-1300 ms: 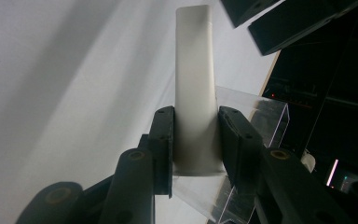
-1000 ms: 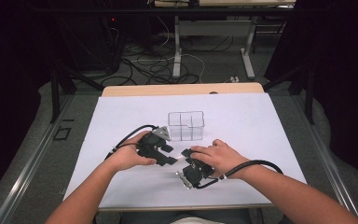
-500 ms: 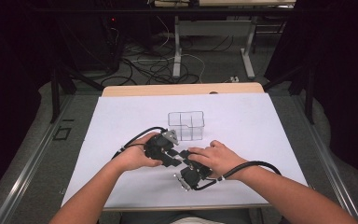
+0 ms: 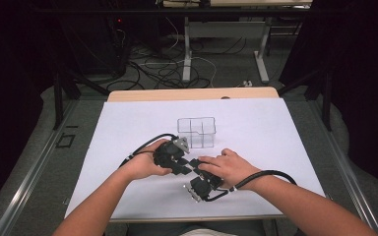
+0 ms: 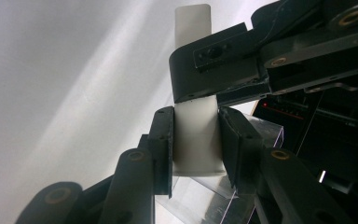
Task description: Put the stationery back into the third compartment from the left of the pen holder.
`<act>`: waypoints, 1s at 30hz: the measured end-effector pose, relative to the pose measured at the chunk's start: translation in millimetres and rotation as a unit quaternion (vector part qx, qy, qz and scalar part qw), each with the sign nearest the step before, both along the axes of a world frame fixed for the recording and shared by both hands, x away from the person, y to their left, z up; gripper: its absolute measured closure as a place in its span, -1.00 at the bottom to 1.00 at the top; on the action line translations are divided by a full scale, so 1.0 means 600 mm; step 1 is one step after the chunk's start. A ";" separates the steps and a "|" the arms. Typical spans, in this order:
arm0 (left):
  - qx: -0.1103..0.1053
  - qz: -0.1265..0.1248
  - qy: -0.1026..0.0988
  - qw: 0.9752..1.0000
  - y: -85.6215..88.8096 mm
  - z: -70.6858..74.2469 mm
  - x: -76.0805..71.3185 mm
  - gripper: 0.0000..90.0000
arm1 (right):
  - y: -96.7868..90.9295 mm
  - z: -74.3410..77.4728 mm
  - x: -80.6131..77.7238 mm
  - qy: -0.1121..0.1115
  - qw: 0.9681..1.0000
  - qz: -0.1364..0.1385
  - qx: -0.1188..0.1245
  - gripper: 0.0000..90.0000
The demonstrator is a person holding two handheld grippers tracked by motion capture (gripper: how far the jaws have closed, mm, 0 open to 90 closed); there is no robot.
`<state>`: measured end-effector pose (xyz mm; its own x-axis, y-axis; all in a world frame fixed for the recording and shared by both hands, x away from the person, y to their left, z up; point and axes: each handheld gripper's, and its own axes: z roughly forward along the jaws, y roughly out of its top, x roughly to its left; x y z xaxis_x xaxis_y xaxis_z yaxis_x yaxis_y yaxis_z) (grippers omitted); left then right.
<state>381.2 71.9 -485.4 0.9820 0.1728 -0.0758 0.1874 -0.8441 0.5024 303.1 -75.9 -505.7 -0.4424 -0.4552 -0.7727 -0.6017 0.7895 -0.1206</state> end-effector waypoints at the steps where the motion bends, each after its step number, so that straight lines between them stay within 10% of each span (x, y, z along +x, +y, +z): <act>1: -0.002 -0.002 0.004 1.000 0.000 0.000 0.000 0.51 | 0.001 0.001 -0.001 0.000 1.000 -0.002 -0.005 0.49; 11: -0.009 0.014 0.004 1.000 0.003 0.007 0.000 0.55 | -0.004 0.003 -0.002 -0.002 1.000 -0.012 0.016 0.44; 19: -0.018 0.082 0.001 0.996 0.018 0.008 0.013 0.55 | -0.021 0.017 0.001 0.025 0.995 -0.050 0.078 0.24; 25: -0.046 0.120 0.001 0.992 0.029 0.009 0.021 0.56 | -0.037 0.019 0.007 0.042 0.988 -0.072 0.130 0.05; 30: -0.061 0.140 -0.004 0.988 0.032 0.014 0.024 0.56 | -0.056 0.020 0.013 0.065 0.973 -0.106 0.196 -0.09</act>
<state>395.3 91.1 -476.9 0.8980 0.4270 -0.1060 0.4004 -0.6934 0.5991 311.0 -109.4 -493.5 -0.5997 -0.0246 -0.7998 -0.4108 0.8673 0.2813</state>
